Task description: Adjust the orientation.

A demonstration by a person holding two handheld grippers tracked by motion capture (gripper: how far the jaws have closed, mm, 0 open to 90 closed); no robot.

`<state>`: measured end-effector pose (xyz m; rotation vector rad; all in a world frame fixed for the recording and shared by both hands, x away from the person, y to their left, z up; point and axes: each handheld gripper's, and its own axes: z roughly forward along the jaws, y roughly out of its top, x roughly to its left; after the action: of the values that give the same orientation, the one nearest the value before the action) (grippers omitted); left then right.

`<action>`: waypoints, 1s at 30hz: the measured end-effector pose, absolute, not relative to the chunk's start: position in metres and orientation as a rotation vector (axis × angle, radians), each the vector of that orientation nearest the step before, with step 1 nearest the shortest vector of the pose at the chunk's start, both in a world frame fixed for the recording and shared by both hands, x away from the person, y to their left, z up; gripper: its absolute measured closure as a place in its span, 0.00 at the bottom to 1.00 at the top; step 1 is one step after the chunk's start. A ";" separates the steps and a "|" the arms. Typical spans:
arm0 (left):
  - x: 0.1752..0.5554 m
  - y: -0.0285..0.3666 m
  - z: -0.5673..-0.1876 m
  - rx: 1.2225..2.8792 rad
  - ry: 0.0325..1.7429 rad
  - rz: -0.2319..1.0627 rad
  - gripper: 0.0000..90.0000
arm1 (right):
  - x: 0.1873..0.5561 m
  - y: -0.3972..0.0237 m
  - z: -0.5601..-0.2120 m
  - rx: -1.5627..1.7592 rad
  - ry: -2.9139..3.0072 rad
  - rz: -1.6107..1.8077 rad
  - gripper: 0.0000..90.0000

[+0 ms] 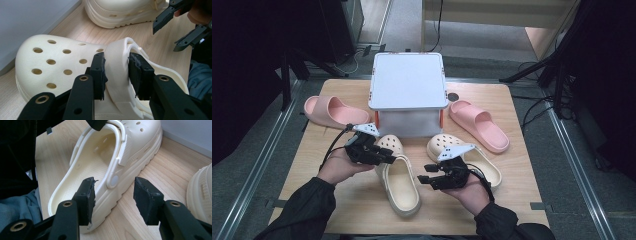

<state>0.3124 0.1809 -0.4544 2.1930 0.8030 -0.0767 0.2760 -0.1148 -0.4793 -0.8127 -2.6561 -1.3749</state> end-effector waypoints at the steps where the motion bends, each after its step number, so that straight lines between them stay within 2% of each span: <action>1: 0.313 0.183 -0.453 2.187 0.804 -0.081 0.72 | 0.276 -0.115 -0.479 -0.813 -2.657 -1.376 0.58; 7: 0.311 0.195 -0.445 2.120 0.833 -0.074 0.78 | 0.276 -0.114 -0.479 -0.810 -2.657 -1.380 0.58; 11: 0.310 0.204 -0.445 2.115 0.865 -0.025 0.84 | 0.275 -0.113 -0.480 -0.797 -2.663 -1.384 0.61; 15: 0.310 0.216 -0.451 2.105 0.926 0.012 0.91 | 0.274 -0.111 -0.479 -0.779 -2.656 -1.414 0.68; 19: 0.309 0.223 -0.460 2.094 0.967 0.029 0.93 | 0.274 -0.109 -0.480 -0.774 -2.658 -1.422 0.73; 20: 0.308 0.224 -0.462 2.098 0.975 0.034 0.93 | 0.275 -0.107 -0.482 -0.770 -2.671 -1.405 0.79; 21: 0.308 0.225 -0.465 2.101 0.984 0.032 0.93 | 0.275 -0.107 -0.482 -0.770 -2.671 -1.405 0.79; 22: 0.308 0.225 -0.467 2.105 0.990 0.036 0.94 | 0.275 -0.105 -0.484 -0.766 -2.676 -1.388 0.84; 24: 0.306 0.227 -0.471 2.107 1.003 0.033 0.94 | 0.275 -0.102 -0.486 -0.760 -2.689 -1.371 0.89; 30: 0.304 0.233 -0.480 2.097 1.041 0.050 0.94 | 0.277 -0.097 -0.489 -0.749 -2.714 -1.347 0.93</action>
<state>0.3044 0.2327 -0.4803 2.0967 1.0405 0.0500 0.2772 -0.0966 -0.4887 -0.7486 -2.7142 -1.3473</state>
